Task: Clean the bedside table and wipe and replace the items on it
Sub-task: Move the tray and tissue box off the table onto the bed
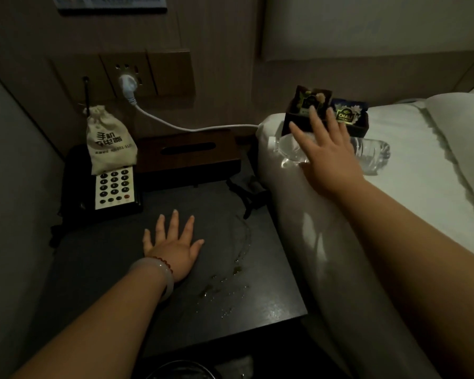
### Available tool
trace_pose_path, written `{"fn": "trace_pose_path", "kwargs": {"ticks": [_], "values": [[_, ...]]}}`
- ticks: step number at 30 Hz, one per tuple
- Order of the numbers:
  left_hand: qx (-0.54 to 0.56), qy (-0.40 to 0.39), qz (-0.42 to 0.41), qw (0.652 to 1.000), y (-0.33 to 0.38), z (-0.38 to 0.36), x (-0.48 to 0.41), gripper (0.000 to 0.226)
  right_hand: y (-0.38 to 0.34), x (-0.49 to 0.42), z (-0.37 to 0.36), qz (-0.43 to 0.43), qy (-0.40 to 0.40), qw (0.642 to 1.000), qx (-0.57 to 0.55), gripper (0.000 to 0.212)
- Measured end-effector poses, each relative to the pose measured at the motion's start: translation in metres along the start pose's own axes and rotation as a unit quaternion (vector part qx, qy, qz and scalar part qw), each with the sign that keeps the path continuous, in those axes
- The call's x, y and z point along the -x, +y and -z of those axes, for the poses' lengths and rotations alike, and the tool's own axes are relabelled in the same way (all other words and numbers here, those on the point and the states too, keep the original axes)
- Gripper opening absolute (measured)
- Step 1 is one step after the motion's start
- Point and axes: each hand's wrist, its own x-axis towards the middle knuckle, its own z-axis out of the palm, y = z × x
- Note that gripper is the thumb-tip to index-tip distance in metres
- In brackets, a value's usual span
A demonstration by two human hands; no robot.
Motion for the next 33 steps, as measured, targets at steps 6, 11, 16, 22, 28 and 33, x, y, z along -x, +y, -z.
{"fn": "trace_pose_path", "kwargs": {"ticks": [6,11,16,22,28,33], "values": [[0.004,0.005,0.000,1.000,-0.001,-0.002,0.000,0.061,0.015,-0.011,-0.002,-0.009,-0.028,0.999,0.032,0.076],[0.004,-0.002,-0.002,1.000,-0.002,0.000,-0.002,0.061,0.022,-0.022,-0.007,-0.020,-0.016,0.998,0.060,0.073],[-0.001,0.005,-0.006,1.000,-0.003,-0.002,-0.003,0.061,0.028,-0.026,-0.007,-0.006,-0.002,0.997,0.082,0.071],[0.000,-0.005,-0.007,1.000,-0.003,-0.002,-0.005,0.061,0.021,-0.019,-0.008,-0.108,-0.002,0.992,0.064,0.079],[-0.004,-0.004,-0.008,1.000,-0.002,-0.002,-0.005,0.061,0.032,-0.025,-0.006,-0.109,-0.026,0.993,0.034,0.082],[-0.007,-0.006,-0.004,1.000,-0.002,-0.001,-0.006,0.062,0.044,-0.028,-0.008,-0.073,-0.010,0.996,0.046,0.076]]}}
